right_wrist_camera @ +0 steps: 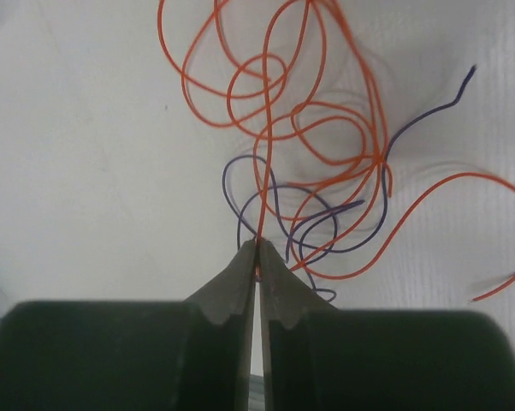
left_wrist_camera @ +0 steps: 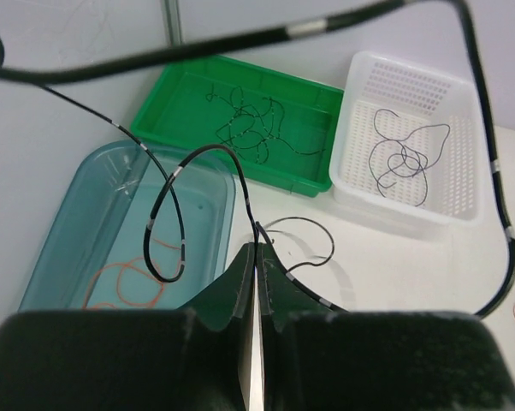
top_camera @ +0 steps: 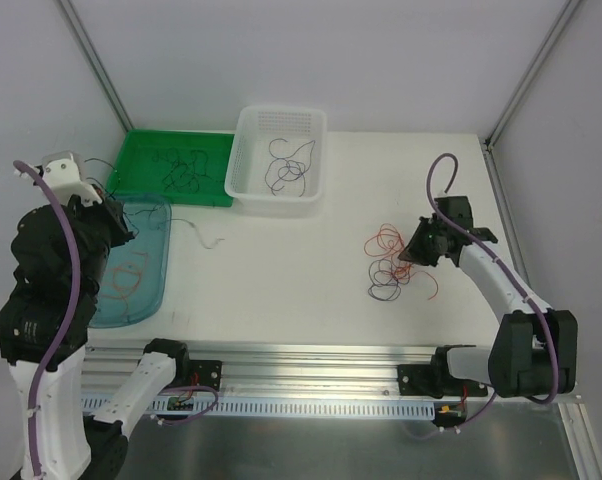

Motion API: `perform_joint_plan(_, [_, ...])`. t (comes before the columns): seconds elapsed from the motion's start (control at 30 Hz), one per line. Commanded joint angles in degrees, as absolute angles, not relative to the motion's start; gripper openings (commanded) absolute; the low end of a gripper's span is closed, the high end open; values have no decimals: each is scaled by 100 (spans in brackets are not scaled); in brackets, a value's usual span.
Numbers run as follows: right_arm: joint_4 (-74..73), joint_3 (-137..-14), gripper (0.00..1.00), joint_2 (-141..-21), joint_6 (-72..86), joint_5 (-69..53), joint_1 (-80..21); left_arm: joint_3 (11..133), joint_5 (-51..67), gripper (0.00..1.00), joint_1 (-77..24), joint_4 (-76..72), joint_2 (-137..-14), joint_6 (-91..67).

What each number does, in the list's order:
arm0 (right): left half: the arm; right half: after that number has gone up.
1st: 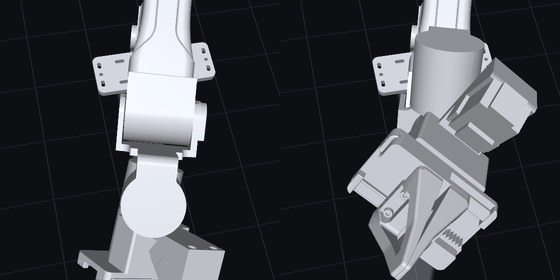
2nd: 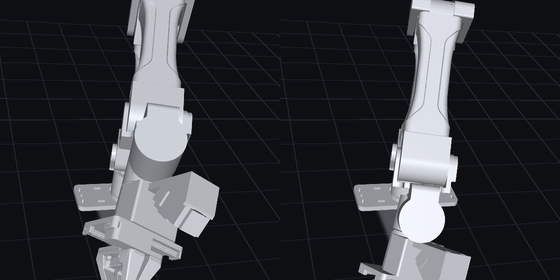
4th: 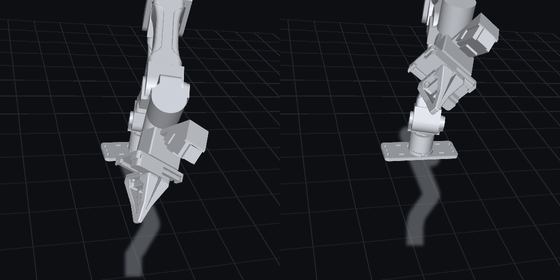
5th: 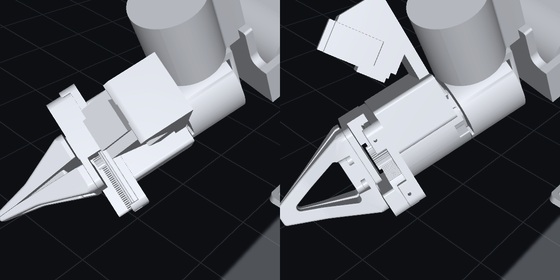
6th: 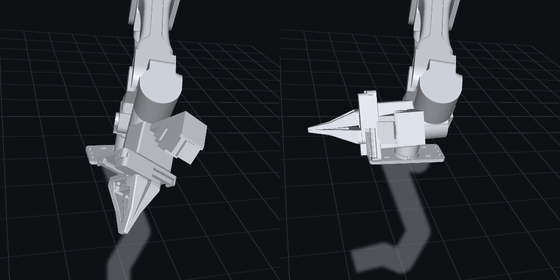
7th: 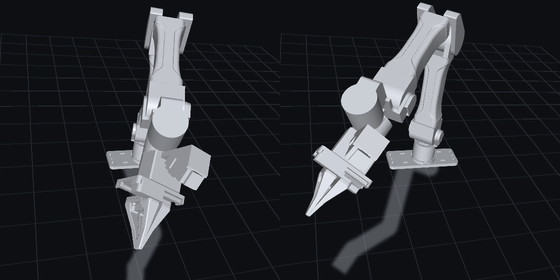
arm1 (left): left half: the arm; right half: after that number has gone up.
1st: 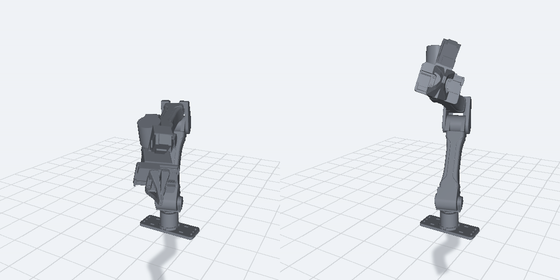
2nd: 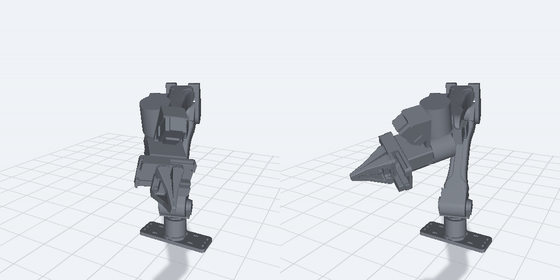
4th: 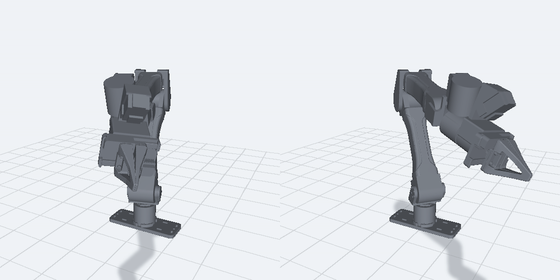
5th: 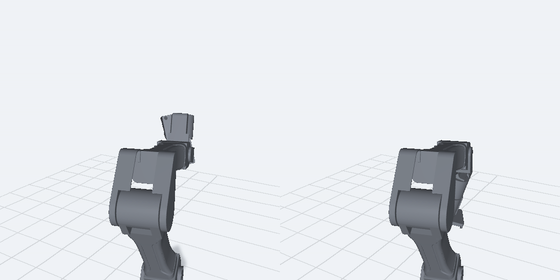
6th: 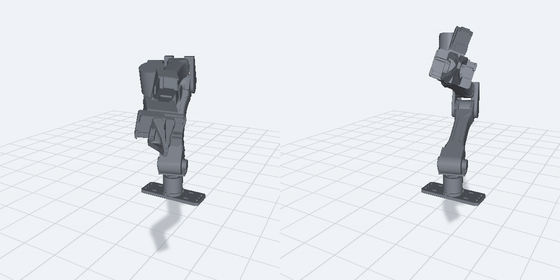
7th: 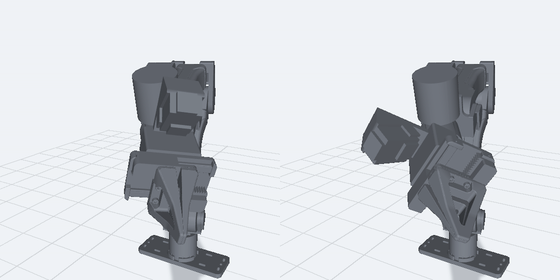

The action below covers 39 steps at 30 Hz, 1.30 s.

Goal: Untangle the cables

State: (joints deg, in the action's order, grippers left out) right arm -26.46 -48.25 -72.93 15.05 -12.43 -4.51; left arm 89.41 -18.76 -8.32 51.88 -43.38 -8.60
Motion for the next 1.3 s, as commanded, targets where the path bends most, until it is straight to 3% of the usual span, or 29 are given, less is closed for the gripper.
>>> perform_joint_plan(0.0, [-2777, -4606, 7, -7260, 1345, -1292, -895, 9097, -1390, 0, -870, 4940, -4702, -931])
perform_joint_plan(0.13, [-2786, -4500, 14, -7295, 1283, -1257, -1422, 9184, -968, 0, -870, 4712, -4965, -984])
perform_joint_plan(0.23, [-2725, -4430, 37, -7286, 1257, -1283, -1845, 9325, -905, 0, -870, 4500, -5194, -915])
perform_joint_plan(0.27, [-2733, -4447, 52, -7286, 1231, -1283, -1959, 9456, -914, 0, -870, 4456, -5360, -888])
perform_joint_plan(0.37, [-2821, -4508, 77, -7251, 1169, -1222, -2372, 9737, -905, 0, -861, 4342, -5756, -809])
perform_joint_plan(0.5, [-3032, -4666, 94, -7014, 1020, -932, -2969, 10089, -967, 0, -826, 4044, -6309, -703])
perform_joint_plan(0.7, [-3269, -4755, 100, -6408, 958, -678, -3409, 10854, -827, 0, -651, 3701, -7276, -633])
perform_joint_plan(1.27, [-3656, -4781, 97, -5537, 739, -413, -3595, 12331, -571, 0, 237, 2602, -9816, -756])
